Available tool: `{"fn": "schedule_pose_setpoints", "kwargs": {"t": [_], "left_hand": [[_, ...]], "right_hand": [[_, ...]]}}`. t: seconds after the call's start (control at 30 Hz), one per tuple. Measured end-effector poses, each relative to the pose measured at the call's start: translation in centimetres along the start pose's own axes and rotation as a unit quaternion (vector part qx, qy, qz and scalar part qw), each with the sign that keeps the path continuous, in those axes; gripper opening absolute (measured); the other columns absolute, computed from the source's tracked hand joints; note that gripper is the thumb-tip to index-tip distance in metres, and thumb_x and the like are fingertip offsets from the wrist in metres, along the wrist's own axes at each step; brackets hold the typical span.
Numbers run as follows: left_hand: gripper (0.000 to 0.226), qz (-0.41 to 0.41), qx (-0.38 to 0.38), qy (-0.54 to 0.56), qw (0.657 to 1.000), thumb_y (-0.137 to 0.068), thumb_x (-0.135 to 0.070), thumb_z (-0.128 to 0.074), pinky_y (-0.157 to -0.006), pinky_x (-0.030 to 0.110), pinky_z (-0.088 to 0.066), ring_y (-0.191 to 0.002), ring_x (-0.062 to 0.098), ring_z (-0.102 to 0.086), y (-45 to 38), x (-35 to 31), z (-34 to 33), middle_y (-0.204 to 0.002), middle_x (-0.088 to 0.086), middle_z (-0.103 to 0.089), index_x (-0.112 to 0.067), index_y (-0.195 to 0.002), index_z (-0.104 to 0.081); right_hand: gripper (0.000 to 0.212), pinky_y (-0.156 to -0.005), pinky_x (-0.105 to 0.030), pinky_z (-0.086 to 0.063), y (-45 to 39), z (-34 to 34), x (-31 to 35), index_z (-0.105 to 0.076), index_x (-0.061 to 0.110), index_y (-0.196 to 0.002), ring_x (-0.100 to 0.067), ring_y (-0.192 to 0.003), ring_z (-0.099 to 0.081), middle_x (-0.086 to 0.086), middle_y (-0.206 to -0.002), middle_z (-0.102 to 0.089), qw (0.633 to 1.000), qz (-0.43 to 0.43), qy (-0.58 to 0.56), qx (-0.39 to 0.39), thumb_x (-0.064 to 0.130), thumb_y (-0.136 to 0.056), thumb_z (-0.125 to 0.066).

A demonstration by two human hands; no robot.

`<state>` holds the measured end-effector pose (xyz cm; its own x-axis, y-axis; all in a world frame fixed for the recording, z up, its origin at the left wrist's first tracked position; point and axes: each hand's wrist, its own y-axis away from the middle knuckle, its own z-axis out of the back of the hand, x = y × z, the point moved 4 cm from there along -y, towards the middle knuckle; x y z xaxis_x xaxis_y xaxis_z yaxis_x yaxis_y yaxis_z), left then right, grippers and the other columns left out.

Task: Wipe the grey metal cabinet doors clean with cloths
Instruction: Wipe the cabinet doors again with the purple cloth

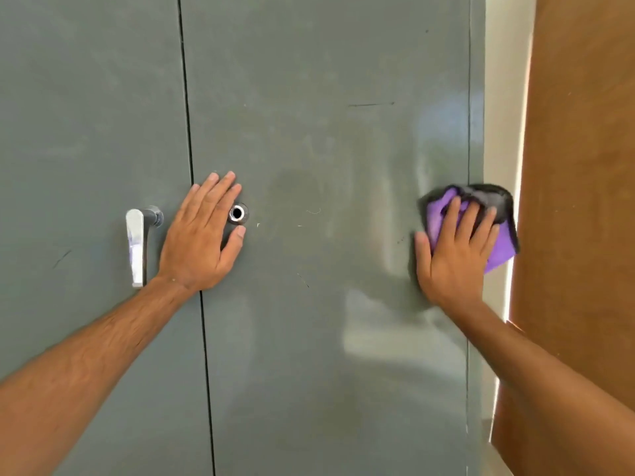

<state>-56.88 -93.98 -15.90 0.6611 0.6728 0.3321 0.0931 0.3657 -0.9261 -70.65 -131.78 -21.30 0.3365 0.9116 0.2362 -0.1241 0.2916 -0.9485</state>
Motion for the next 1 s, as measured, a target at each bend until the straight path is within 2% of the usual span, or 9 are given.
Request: {"fn": "schedule_pose_setpoints", "kwargs": {"t": [0.13,0.27,0.33,0.43,0.57,0.73,0.87,0.93,1.0], "left_hand": [[0.062,-0.002,0.007,-0.003,1.000,-0.102,-0.032,-0.043,-0.129,0.051,-0.018,-0.158,0.030,-0.023,-0.1,-0.1,-0.1,-0.168,0.011,-0.030,-0.002,-0.156,-0.038],[0.063,0.014,0.003,0.018,1.000,-0.102,-0.031,-0.045,-0.128,0.052,-0.019,-0.158,0.031,-0.022,0.1,-0.1,0.0,-0.168,0.014,-0.029,0.000,-0.156,-0.036],[0.065,0.033,0.008,0.046,0.998,-0.100,-0.029,-0.048,-0.129,0.050,-0.018,-0.159,0.032,-0.020,0.0,0.0,0.2,-0.167,0.016,-0.027,0.002,-0.156,-0.035],[0.069,0.052,0.037,0.108,0.992,-0.094,-0.025,-0.046,-0.128,0.049,-0.019,-0.159,0.027,-0.018,0.1,0.3,0.9,-0.168,0.013,-0.026,0.001,-0.156,-0.034],[0.068,0.081,0.055,0.167,0.981,-0.088,-0.011,-0.048,-0.120,0.048,-0.035,-0.150,0.029,-0.036,0.3,0.7,3.4,-0.167,0.002,-0.024,-0.004,-0.155,-0.036],[0.053,0.108,-0.021,-0.020,0.994,-0.086,-0.016,-0.045,-0.112,0.047,-0.035,-0.135,0.036,-0.045,0.5,3.1,6.2,-0.144,0.012,-0.052,-0.005,-0.136,-0.056],[0.036,0.193,-0.072,0.052,0.977,-0.102,-0.014,-0.039,-0.107,0.047,-0.038,-0.122,0.038,-0.050,2.7,5.8,5.1,-0.136,0.015,-0.056,-0.003,-0.132,-0.055],[0.034,0.214,-0.105,0.094,0.967,-0.106,-0.016,-0.037,-0.106,0.047,-0.040,-0.119,0.036,-0.051,3.0,6.0,5.0,-0.133,0.015,-0.058,-0.002,-0.132,-0.054],[0.033,0.213,-0.108,0.099,0.966,-0.107,-0.016,-0.037,-0.105,0.046,-0.040,-0.118,0.035,-0.051,2.8,5.8,4.9,-0.132,0.014,-0.059,-0.002,-0.131,-0.055]], "right_hand": [[0.087,-0.124,-0.066,-0.005,-8.8,1.4,5.3,-0.014,0.005,-0.164,-0.053,-0.154,-0.005,-0.028,-0.167,-0.018,0.992,-0.099,-0.069,-0.030,0.066,-0.102,-0.023],[0.075,-0.127,-0.062,-0.007,0.9,-0.4,8.1,-0.022,0.009,-0.164,-0.049,-0.156,-0.006,-0.023,-0.165,-0.028,0.975,0.222,-0.019,0.004,0.057,-0.107,-0.031],[0.071,-0.126,-0.062,-0.014,4.9,-0.7,5.6,-0.025,0.010,-0.163,-0.049,-0.156,-0.009,-0.023,-0.164,-0.032,0.958,0.288,-0.001,0.018,0.055,-0.108,-0.031],[0.069,-0.124,-0.063,-0.016,0.2,-0.1,6.2,-0.030,0.009,-0.162,-0.051,-0.155,-0.015,-0.024,-0.163,-0.033,0.986,0.168,-0.020,0.008,0.051,-0.108,-0.035],[0.065,-0.125,-0.062,-0.010,-9.1,1.5,16.9,-0.028,0.012,-0.163,-0.049,-0.155,-0.015,-0.020,-0.165,-0.031,0.996,0.028,-0.087,-0.020,0.048,-0.108,-0.025],[0.057,-0.127,-0.055,-0.004,-8.5,2.1,29.9,-0.034,0.018,-0.161,-0.042,-0.157,-0.015,-0.010,-0.165,-0.035,0.970,0.202,-0.135,-0.009,0.038,-0.108,-0.030],[0.062,-0.125,-0.055,-0.019,0.8,0.7,32.2,-0.046,0.014,-0.154,-0.042,-0.151,-0.032,-0.010,-0.157,-0.048,0.904,0.411,-0.119,0.000,0.012,-0.093,-0.038],[0.067,-0.109,-0.050,-0.042,5.4,0.2,30.3,-0.044,0.012,-0.156,-0.036,-0.149,-0.038,-0.012,-0.158,-0.047,0.896,0.430,-0.108,0.036,0.006,-0.090,-0.032],[0.073,-0.076,-0.042,-0.056,8.6,-0.6,28.1,-0.037,0.011,-0.158,-0.032,-0.149,-0.039,-0.012,-0.159,-0.043,0.890,0.439,-0.097,0.078,0.002,-0.087,-0.029]]}}
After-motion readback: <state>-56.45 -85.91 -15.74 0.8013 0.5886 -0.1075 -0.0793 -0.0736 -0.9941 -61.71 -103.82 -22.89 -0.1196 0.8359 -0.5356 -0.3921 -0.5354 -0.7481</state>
